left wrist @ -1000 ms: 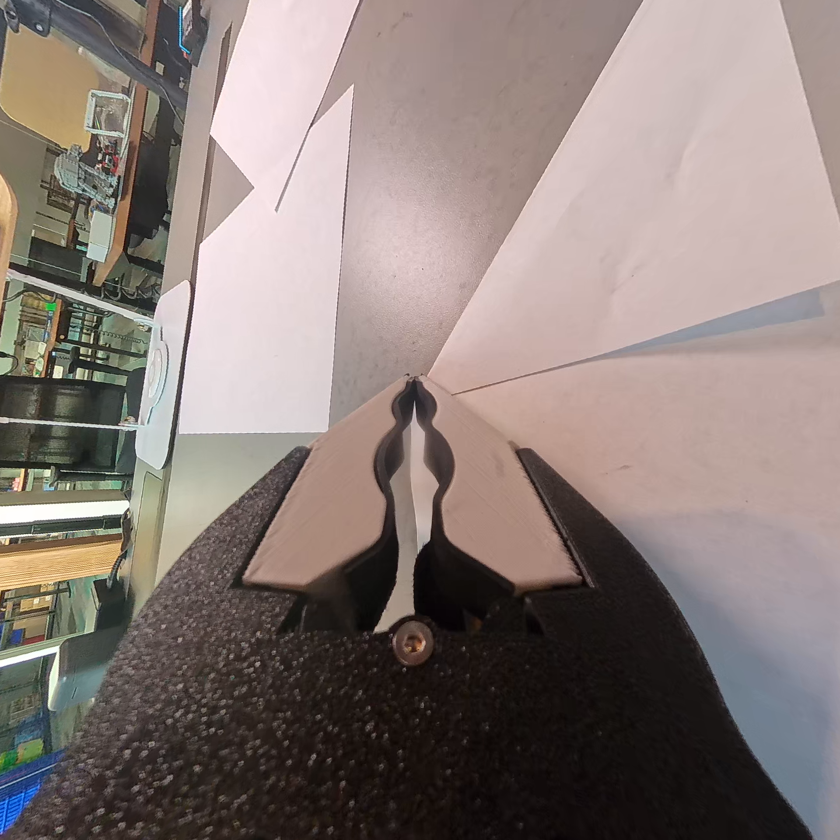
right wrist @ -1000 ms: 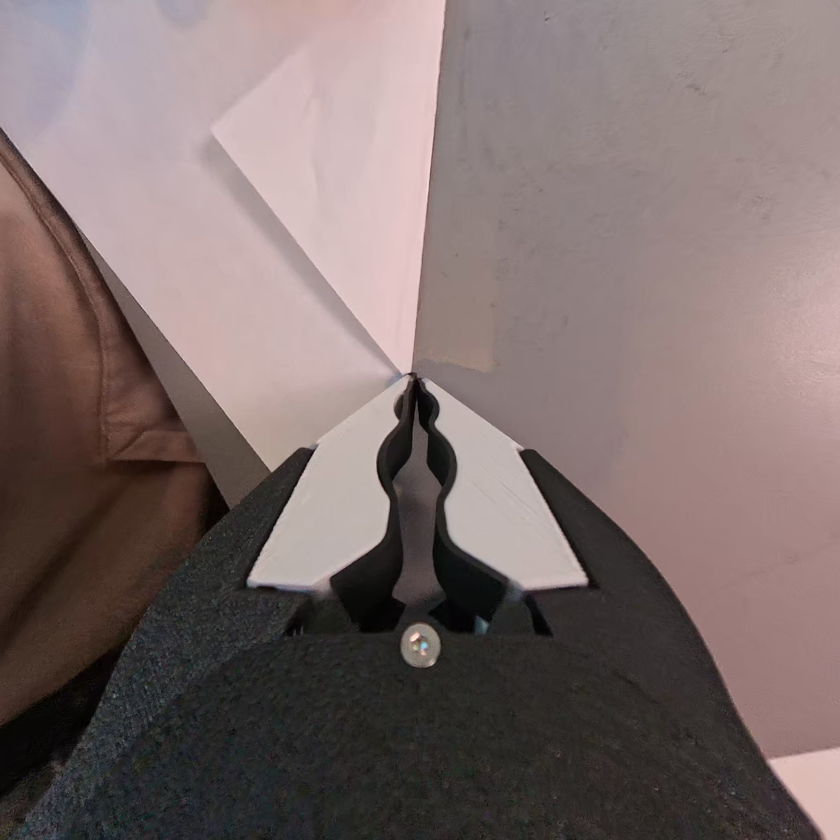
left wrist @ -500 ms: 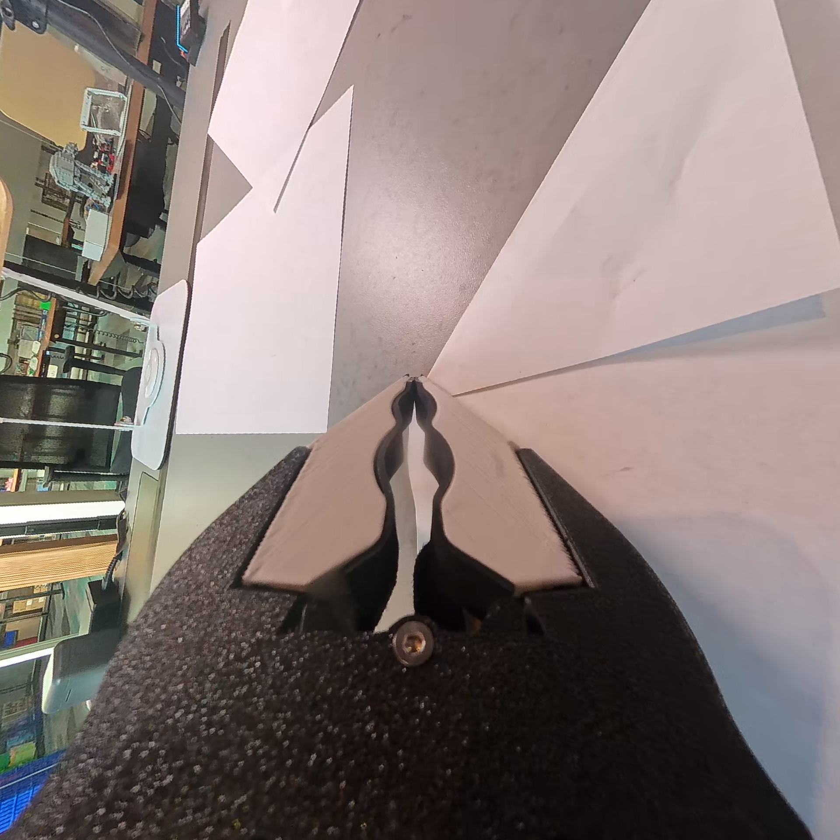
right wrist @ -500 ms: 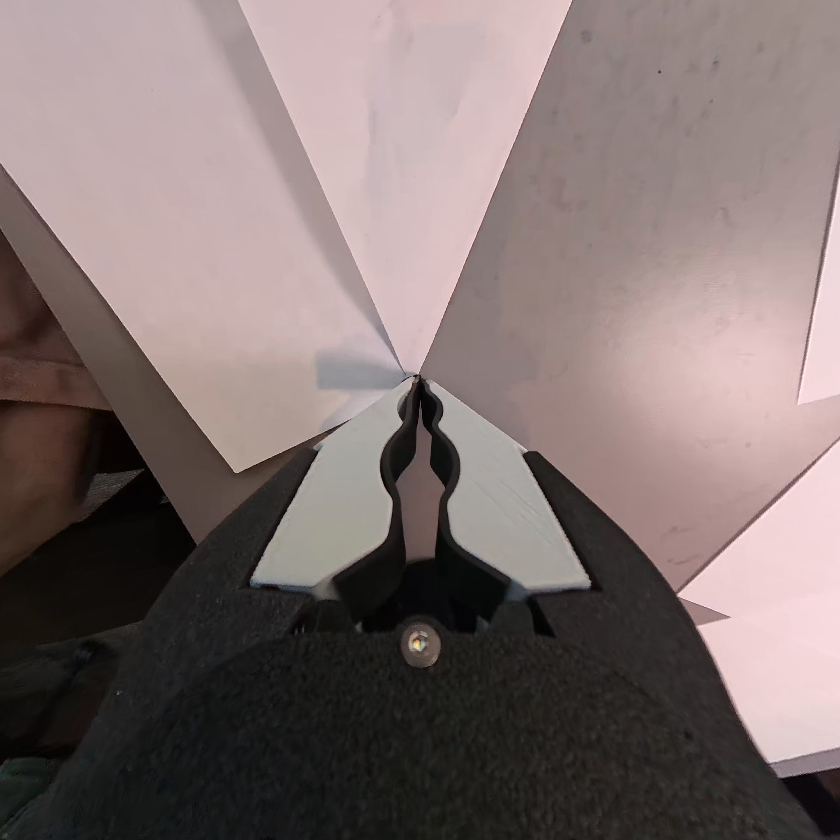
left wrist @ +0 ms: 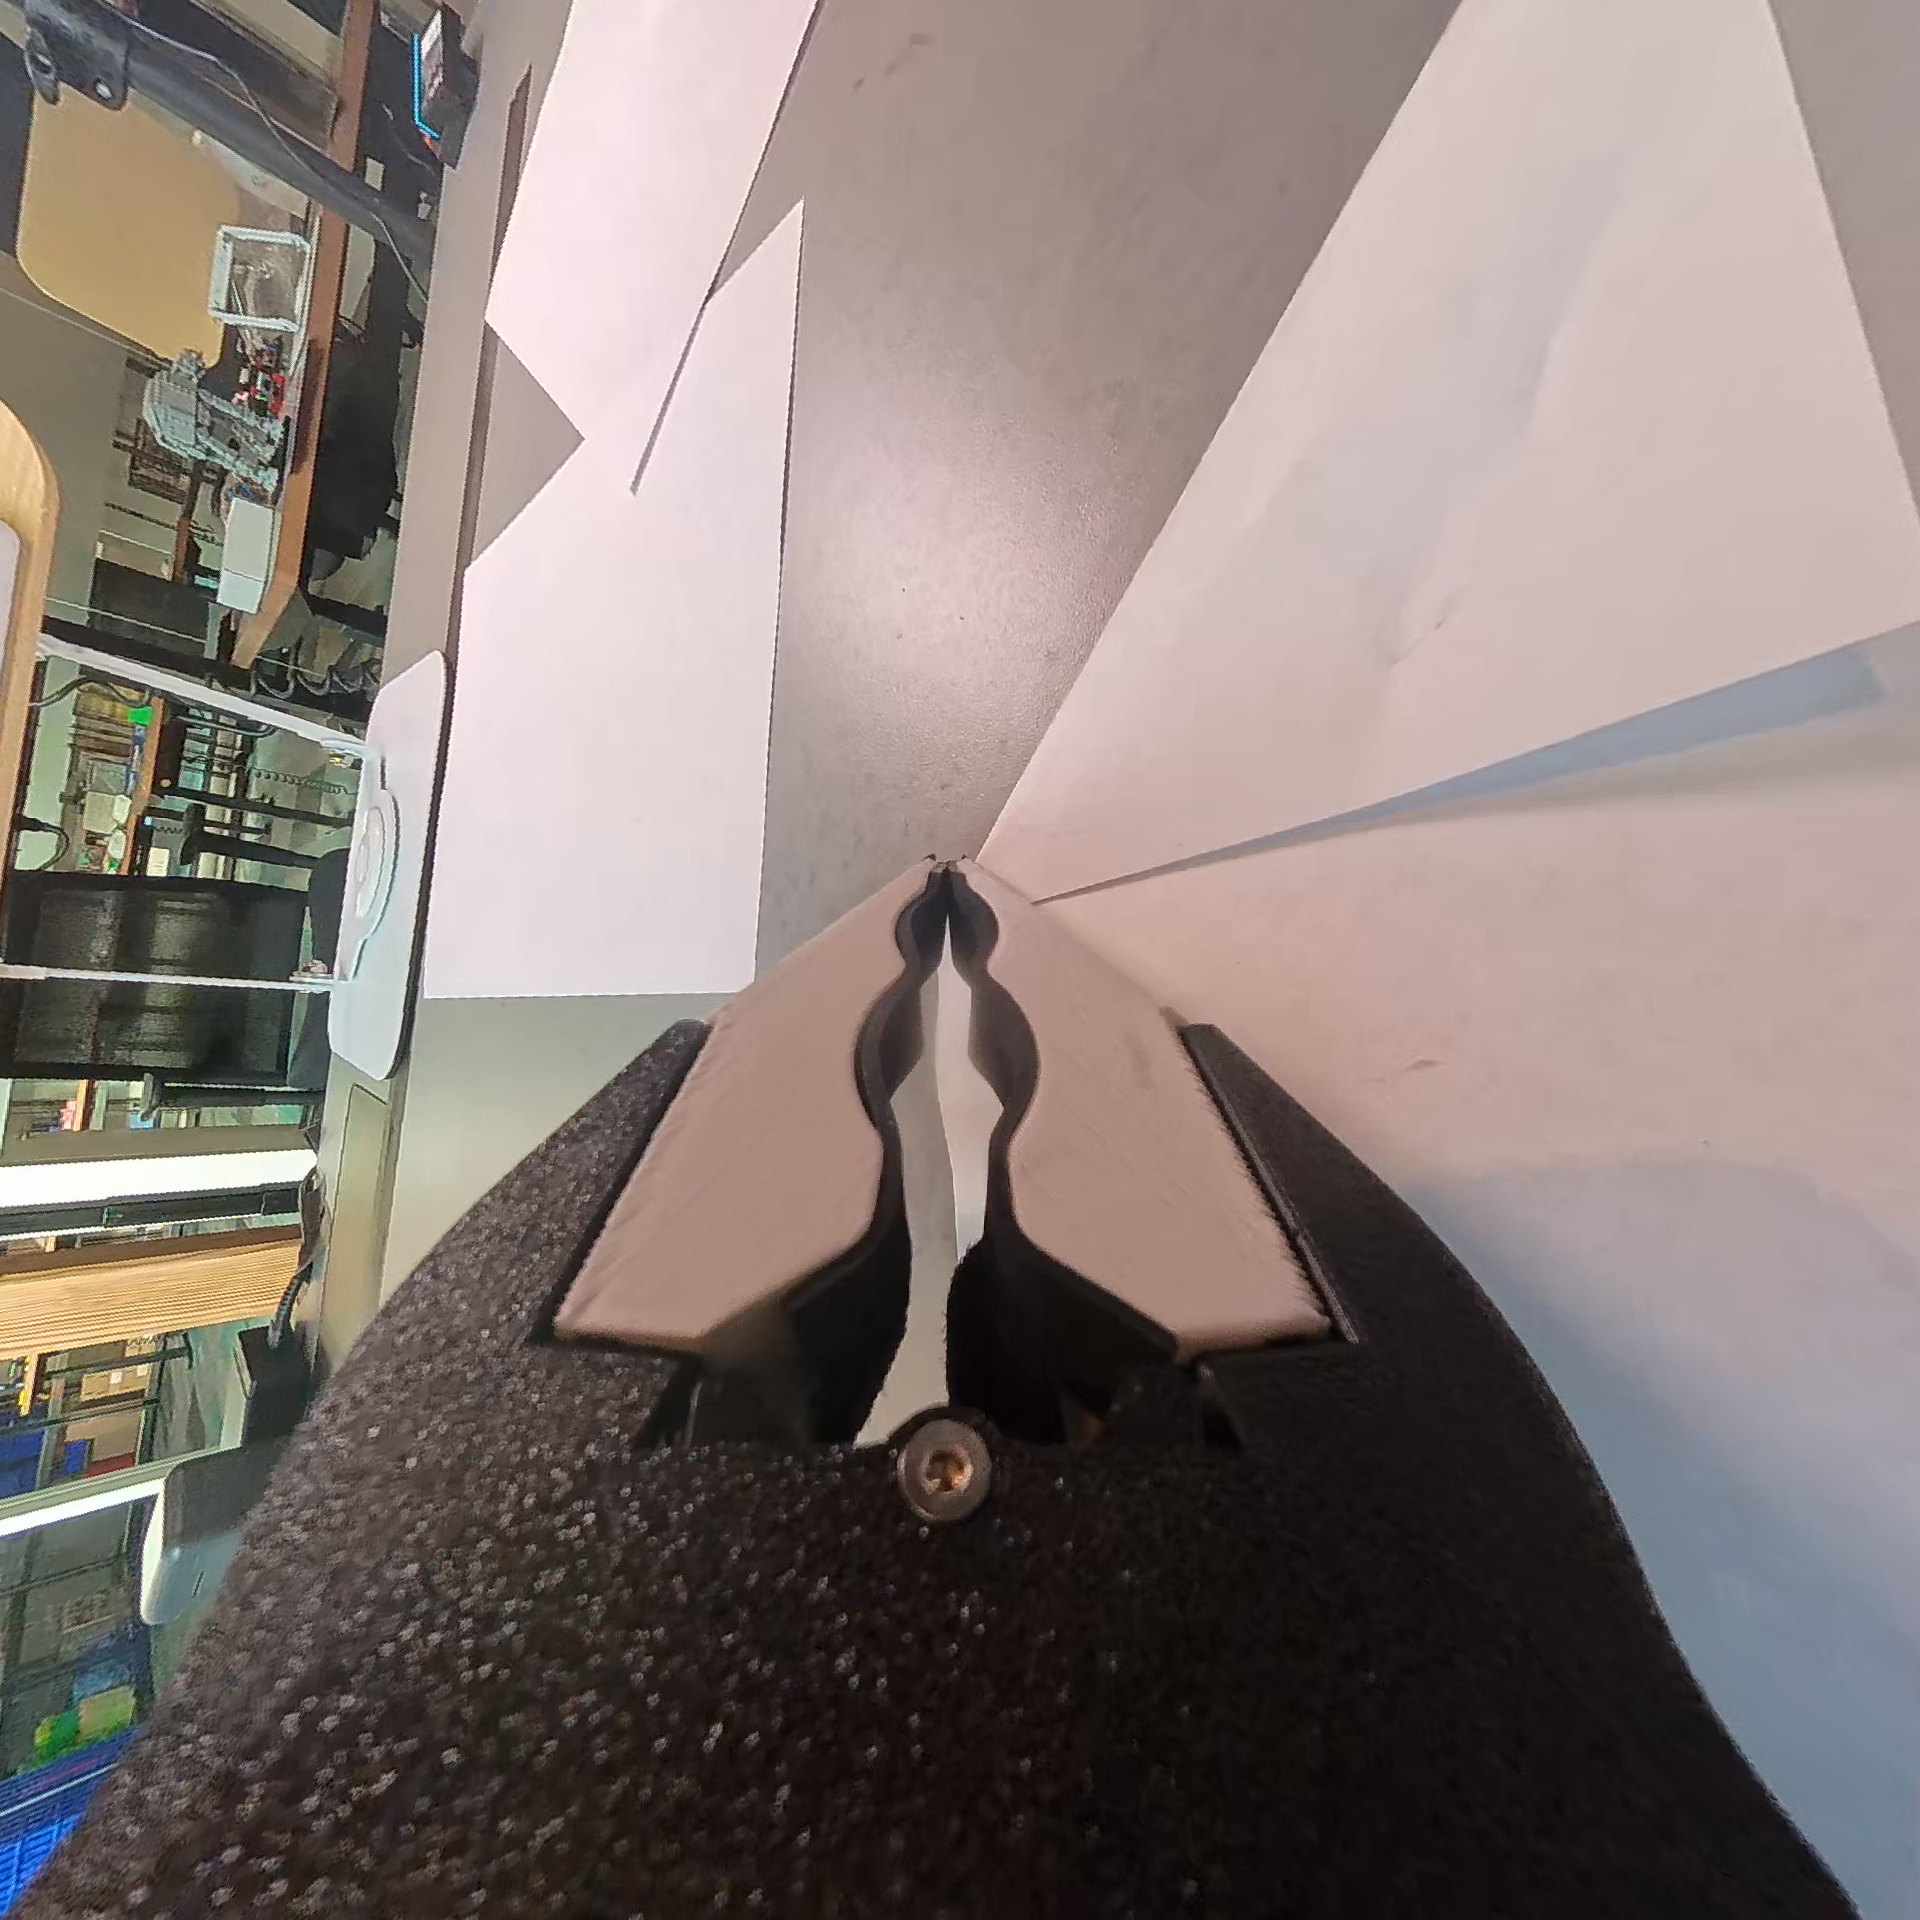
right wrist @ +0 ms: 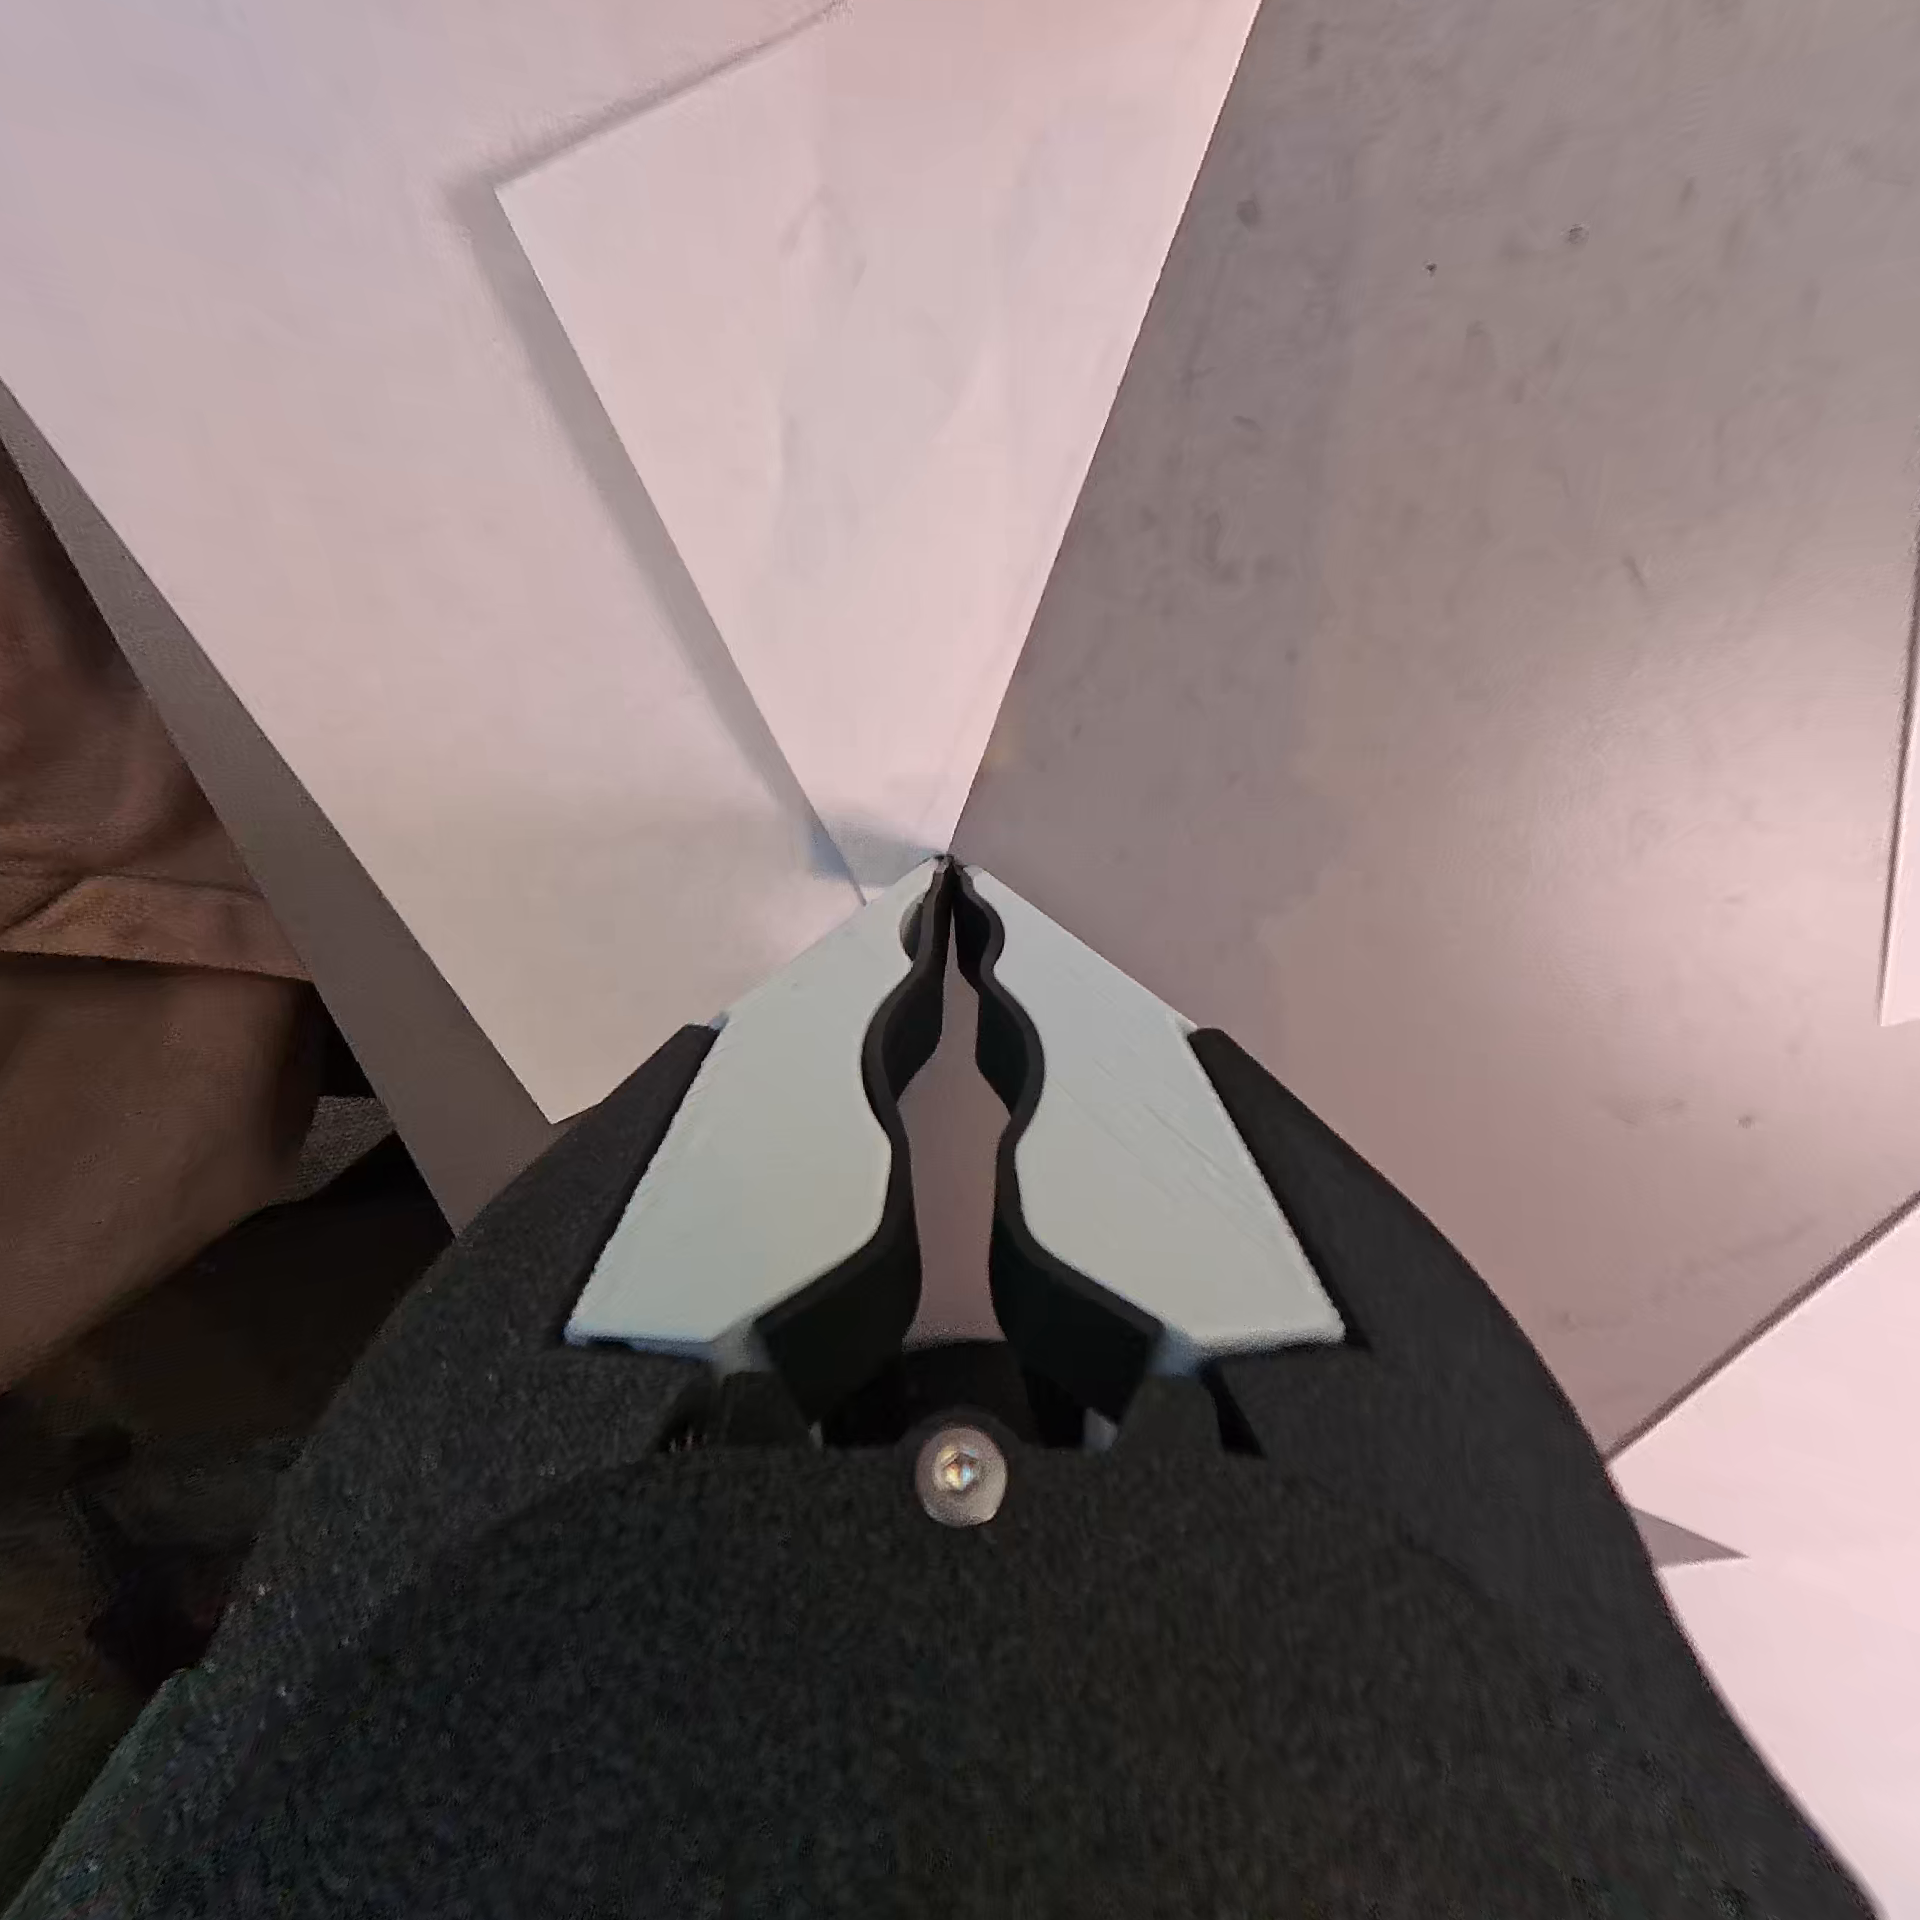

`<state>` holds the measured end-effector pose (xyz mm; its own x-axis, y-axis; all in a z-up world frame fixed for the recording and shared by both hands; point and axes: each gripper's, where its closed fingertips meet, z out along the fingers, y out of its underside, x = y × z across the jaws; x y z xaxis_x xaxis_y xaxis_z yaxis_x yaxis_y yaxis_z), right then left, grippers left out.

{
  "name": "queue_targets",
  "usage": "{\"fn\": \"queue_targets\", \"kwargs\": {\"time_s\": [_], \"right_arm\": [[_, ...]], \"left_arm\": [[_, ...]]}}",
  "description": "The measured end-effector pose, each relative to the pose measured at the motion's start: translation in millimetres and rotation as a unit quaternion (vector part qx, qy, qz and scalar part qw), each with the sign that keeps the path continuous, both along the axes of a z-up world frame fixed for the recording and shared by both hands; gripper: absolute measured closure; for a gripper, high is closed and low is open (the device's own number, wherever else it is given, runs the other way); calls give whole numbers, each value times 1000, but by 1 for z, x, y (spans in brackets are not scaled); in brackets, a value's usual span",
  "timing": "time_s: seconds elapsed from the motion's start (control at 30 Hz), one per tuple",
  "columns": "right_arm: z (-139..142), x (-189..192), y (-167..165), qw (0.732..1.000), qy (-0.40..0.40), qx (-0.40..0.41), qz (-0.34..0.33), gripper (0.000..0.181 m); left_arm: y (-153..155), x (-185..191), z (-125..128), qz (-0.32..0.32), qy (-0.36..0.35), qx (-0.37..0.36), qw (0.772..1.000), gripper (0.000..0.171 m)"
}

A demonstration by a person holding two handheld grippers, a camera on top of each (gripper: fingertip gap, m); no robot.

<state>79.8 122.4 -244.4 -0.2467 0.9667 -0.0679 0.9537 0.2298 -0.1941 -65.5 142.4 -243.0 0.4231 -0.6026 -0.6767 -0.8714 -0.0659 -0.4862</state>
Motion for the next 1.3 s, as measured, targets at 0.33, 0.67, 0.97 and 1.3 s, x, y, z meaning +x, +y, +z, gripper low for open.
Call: {"fn": "queue_targets", "kwargs": {"time_s": [0.33,0.67,0.97,1.3], "right_arm": [[-1,-2,-1,997,-13,53,57,181],[16,-12,9,982,151,118,6,181],[41,-19,-5,955,287,79,5,154],[42,-42,5,950,313,17,6,170]], "left_arm": [[0,1,0,0,-8,-6,1000,171],[0,1,0,-5,-5,-4,1000,171],[-1,2,0,-14,-11,-12,1000,171],[1,-1,10,-25,-73,-75,994,162]]}}
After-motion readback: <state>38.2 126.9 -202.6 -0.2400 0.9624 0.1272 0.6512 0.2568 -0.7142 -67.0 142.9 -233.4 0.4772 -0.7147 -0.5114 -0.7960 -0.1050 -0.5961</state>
